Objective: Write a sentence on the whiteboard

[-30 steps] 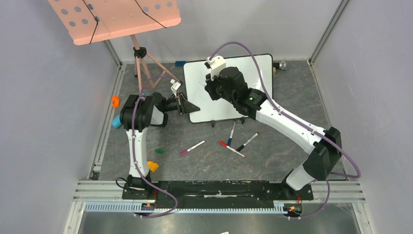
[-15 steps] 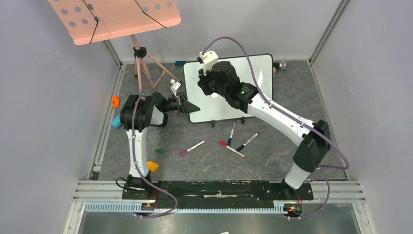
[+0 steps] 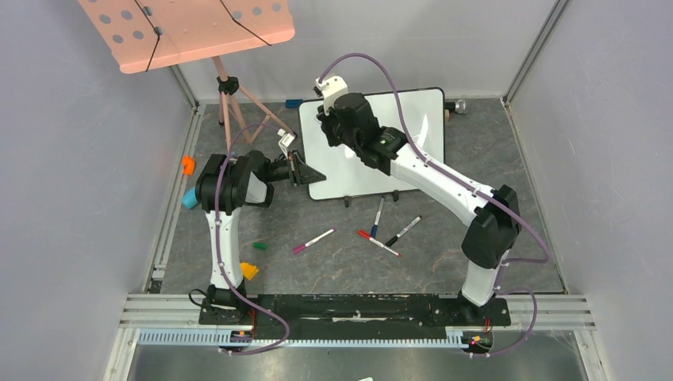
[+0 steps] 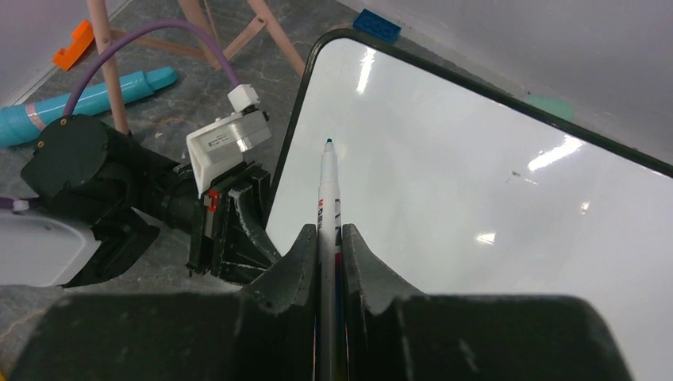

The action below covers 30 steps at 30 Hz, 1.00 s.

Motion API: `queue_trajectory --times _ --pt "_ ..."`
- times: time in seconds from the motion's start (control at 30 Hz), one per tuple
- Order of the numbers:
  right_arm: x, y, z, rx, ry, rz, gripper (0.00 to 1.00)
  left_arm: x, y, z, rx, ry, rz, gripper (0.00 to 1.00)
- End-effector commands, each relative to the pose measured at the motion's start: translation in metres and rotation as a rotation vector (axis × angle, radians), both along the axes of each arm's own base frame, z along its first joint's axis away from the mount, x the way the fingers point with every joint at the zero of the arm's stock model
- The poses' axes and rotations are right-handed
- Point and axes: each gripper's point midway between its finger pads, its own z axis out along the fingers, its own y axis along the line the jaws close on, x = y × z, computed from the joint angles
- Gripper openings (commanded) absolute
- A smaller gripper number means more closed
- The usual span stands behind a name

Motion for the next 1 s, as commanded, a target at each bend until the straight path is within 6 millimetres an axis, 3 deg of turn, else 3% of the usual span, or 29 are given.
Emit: queue_trajectory --times 0.0,0.43,0.97 --pt "0.018 -0.001 0.023 0.004 -0.058 -0.043 0.00 -0.003 -0.006 0.001 -0.001 -0.077 -0.024 0.02" --pt "0.047 0.005 0.003 -0.024 -0.052 -0.042 0.00 -0.004 -0.006 0.001 0.001 -0.084 -0.022 0.02" --pt "0.057 0.015 -0.016 -0.030 -0.028 -0.022 0.00 -0.004 -0.006 0.002 0.002 -0.090 -0.018 0.02"
